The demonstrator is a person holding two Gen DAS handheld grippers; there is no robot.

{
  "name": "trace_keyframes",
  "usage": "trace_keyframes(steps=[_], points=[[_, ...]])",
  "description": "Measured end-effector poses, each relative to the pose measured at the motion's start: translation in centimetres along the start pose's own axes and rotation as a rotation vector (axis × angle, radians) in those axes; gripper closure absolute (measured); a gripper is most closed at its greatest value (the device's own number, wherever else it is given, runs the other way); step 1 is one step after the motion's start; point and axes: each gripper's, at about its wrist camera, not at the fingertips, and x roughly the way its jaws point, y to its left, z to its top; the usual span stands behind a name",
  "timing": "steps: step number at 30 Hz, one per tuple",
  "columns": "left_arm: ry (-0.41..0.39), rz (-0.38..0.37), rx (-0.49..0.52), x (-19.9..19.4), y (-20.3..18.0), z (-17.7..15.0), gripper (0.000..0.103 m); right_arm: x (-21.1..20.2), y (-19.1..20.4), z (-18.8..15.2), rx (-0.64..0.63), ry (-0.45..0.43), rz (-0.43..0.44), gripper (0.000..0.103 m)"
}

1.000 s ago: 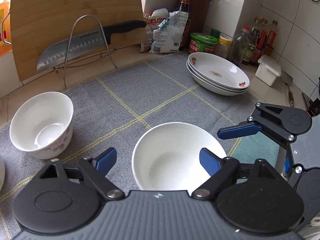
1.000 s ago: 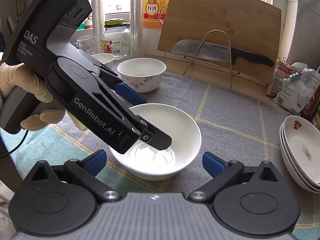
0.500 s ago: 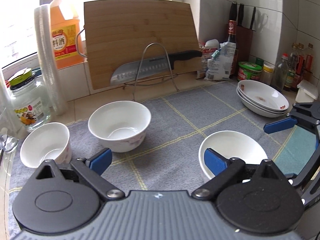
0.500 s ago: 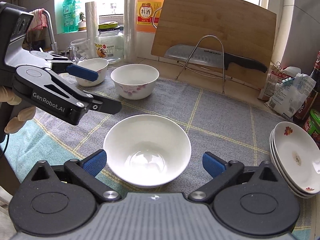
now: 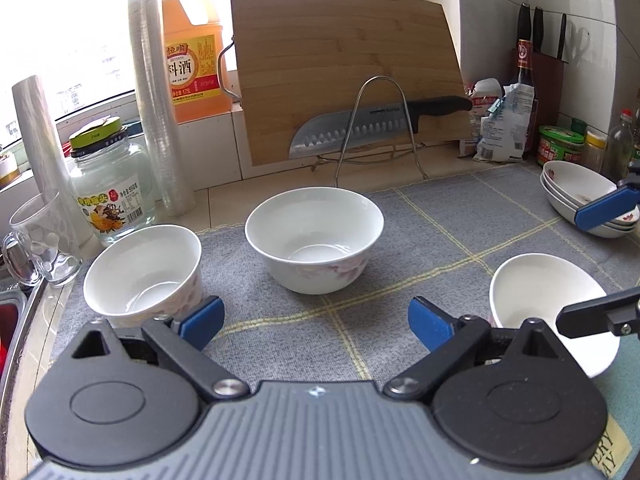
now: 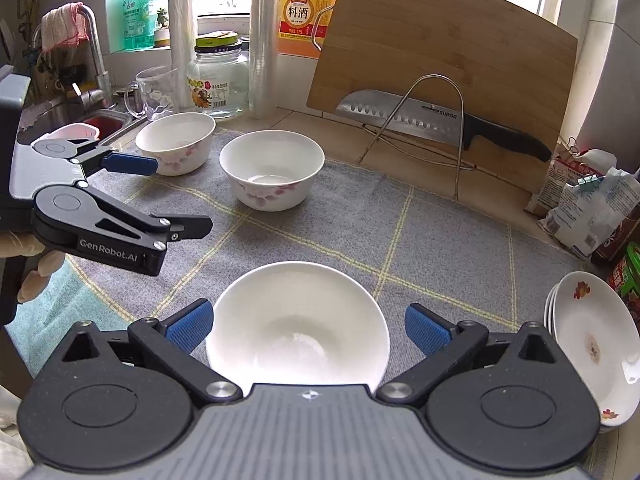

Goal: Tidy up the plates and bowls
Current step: 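Move the right gripper to the bowl and close on its rim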

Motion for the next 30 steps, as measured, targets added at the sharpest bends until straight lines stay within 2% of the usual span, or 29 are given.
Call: trace_keyframes(steps=[12, 18, 30], points=[[-0.003, 0.043, 0.009, 3.9, -0.2, 1.1, 0.005, 4.1, -0.7, 6.3, 0.012, -0.003, 0.073, 0.0], [-0.011, 0.042, 0.004, 5.1, 0.1, 1.4, 0.005, 7.0, -1.6, 9.1, 0.032, 0.008, 0.122, 0.0], [-0.009, 0.011, -0.005, 6.4, 0.6, 1.8, 0.006, 11.9, -1.5, 12.1, 0.005, 0.048, 0.186, 0.0]])
